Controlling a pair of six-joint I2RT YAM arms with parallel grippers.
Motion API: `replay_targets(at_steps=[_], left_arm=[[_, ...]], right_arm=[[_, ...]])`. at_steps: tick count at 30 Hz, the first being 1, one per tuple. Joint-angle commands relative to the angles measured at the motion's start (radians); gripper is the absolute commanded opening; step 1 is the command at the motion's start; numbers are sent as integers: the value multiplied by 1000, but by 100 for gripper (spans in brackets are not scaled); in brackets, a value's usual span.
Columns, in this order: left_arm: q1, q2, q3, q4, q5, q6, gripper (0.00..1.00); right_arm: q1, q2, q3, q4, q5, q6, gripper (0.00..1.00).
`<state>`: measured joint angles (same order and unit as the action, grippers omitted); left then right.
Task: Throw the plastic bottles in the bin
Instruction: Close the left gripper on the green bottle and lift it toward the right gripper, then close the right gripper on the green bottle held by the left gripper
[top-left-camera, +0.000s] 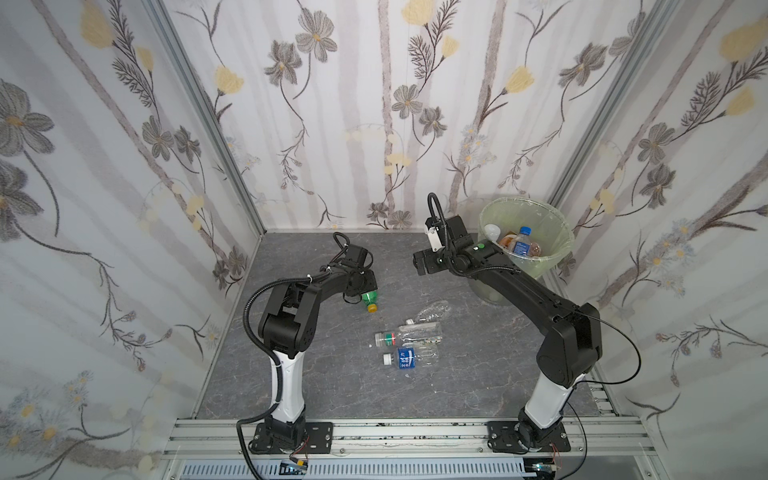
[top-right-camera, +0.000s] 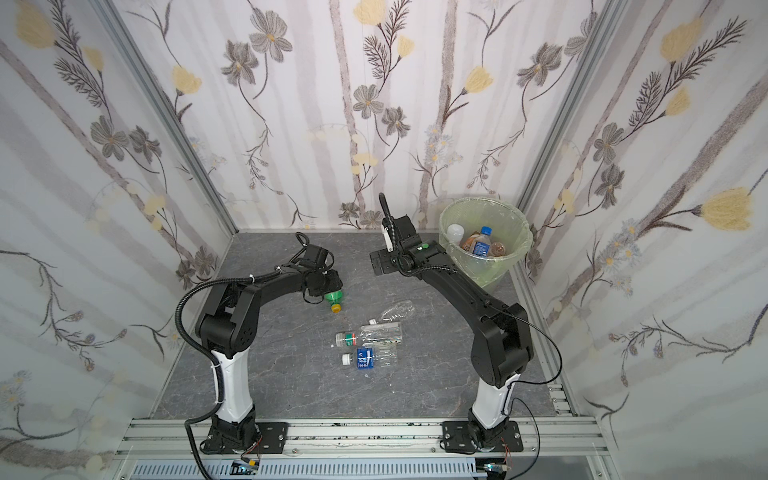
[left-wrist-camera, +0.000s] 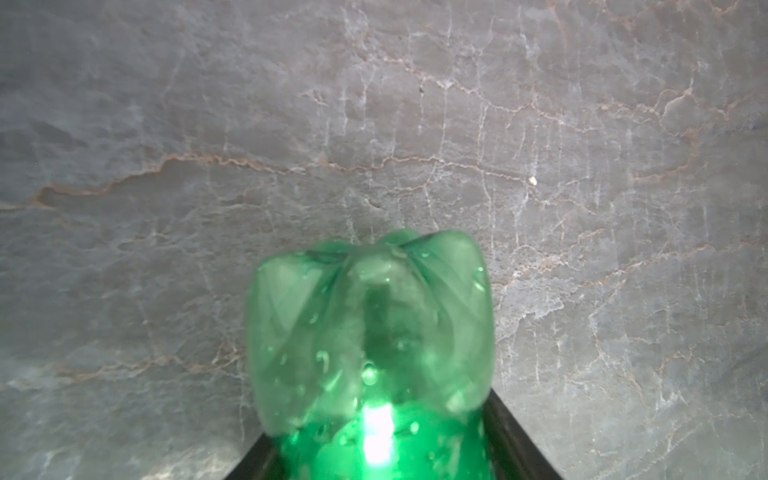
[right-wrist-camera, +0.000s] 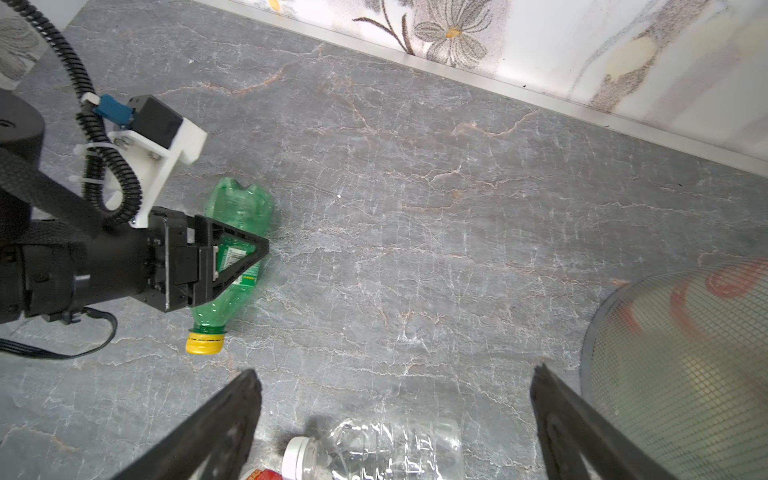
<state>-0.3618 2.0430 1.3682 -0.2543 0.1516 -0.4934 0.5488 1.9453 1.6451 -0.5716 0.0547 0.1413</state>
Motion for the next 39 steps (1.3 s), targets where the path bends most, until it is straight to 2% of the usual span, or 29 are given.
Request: replay_targets(at_steps=[1, 10, 14, 20, 26, 30, 35, 39], left_arm=[[-4, -3, 21, -4, 38, 18, 53], [-3, -86, 93, 82, 156, 1, 50], [4, -129, 116, 176, 218, -85, 50], [4, -153, 164, 265, 244, -234, 51], [-1, -205, 133, 413, 269, -376, 52], [-5, -247, 56, 558, 290, -480, 52], [-19, -277, 25, 582, 276, -508, 52], [-28, -288, 14, 592, 275, -534, 52]], right_arm=[[0, -17, -4, 56, -24, 18, 100], [-4, -69, -63, 133, -74, 65, 100], [-3, -108, -112, 198, -158, 103, 100], [-1, -155, -177, 295, -257, 164, 100], [7, -161, -189, 334, -280, 208, 100], [16, -172, -212, 399, -265, 248, 100], [26, -179, -220, 455, -260, 275, 99], [37, -175, -228, 494, -240, 278, 96]])
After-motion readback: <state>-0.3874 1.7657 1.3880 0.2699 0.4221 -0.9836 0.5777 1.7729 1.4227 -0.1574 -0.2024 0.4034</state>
